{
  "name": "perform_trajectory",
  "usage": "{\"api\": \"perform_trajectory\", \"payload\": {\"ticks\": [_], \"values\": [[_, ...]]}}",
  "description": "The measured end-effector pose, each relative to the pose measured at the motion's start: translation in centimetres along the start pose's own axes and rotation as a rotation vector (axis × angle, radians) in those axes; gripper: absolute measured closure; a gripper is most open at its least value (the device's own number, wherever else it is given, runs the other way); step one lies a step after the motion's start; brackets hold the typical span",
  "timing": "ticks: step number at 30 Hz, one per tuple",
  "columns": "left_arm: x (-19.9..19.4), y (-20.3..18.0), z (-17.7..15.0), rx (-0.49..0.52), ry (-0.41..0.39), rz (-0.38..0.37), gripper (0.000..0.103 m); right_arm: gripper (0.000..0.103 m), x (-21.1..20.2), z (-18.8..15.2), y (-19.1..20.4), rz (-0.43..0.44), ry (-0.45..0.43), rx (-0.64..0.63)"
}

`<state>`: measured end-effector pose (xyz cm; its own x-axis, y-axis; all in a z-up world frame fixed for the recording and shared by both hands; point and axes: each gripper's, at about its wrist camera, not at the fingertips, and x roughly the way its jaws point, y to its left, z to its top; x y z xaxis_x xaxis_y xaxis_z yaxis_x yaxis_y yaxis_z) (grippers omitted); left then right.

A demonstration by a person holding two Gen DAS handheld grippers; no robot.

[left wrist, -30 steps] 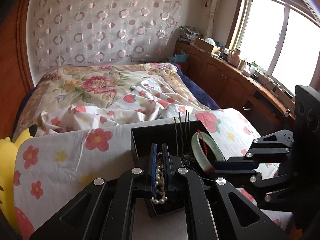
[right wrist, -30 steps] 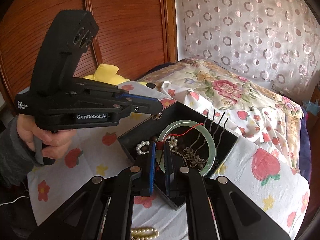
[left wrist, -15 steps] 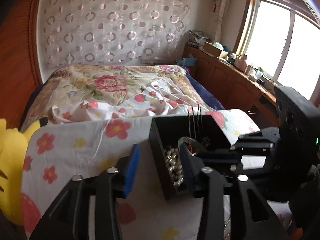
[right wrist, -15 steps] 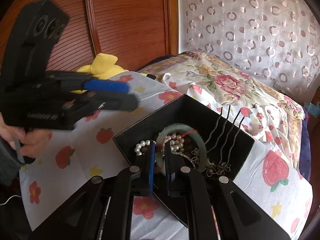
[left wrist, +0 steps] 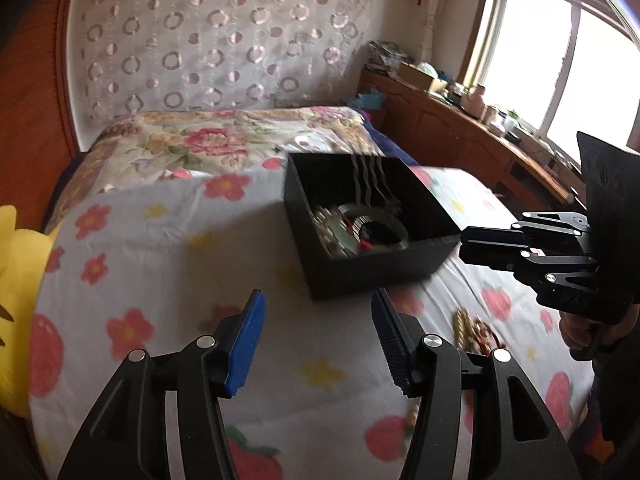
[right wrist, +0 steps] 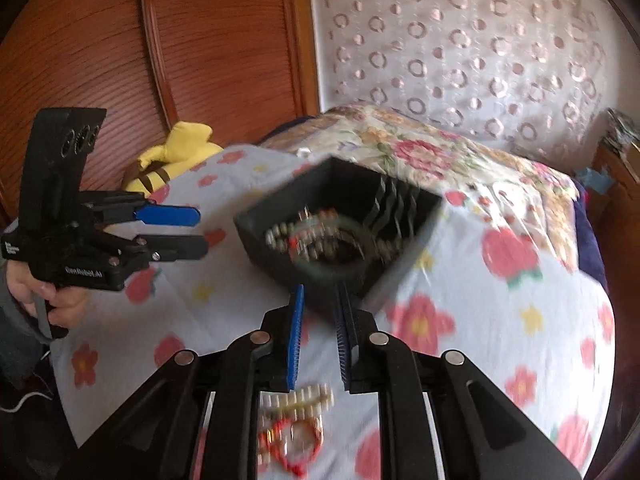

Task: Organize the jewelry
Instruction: 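Lower the left gripper onto the green pendant and close it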

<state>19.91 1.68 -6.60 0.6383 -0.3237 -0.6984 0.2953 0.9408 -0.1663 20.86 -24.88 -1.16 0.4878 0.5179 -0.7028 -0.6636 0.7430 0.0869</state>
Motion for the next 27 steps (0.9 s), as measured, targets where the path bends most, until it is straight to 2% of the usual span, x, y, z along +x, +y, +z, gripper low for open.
{"api": "perform_trajectory", "payload": {"ticks": [6, 8, 13, 25, 27], "values": [[0.7, -2.2, -1.6, 0.025, 0.044, -0.046, 0.051, 0.075, -1.6, -4.5, 0.2, -0.065, 0.034, 0.041], [0.8, -2.9, -2.0, 0.038, 0.055, -0.054, 0.051, 0.066, -1.9, -5.9, 0.3, -0.077, 0.048, 0.068], [1.5, -4.4, -2.8, 0.066, 0.083, -0.079, 0.050, 0.057, -2.5, -8.5, 1.1, -0.108, 0.069, 0.091], [2.7, -6.9, -3.5, 0.140, 0.127, -0.095, 0.050, 0.050, -3.1, -9.8, 2.0, -0.134, 0.077, 0.134], [2.8, -7.2, -3.7, 0.149, 0.131, -0.095, 0.054, 0.049, -3.2, -9.8, 2.1, -0.136, 0.080, 0.137]]}}
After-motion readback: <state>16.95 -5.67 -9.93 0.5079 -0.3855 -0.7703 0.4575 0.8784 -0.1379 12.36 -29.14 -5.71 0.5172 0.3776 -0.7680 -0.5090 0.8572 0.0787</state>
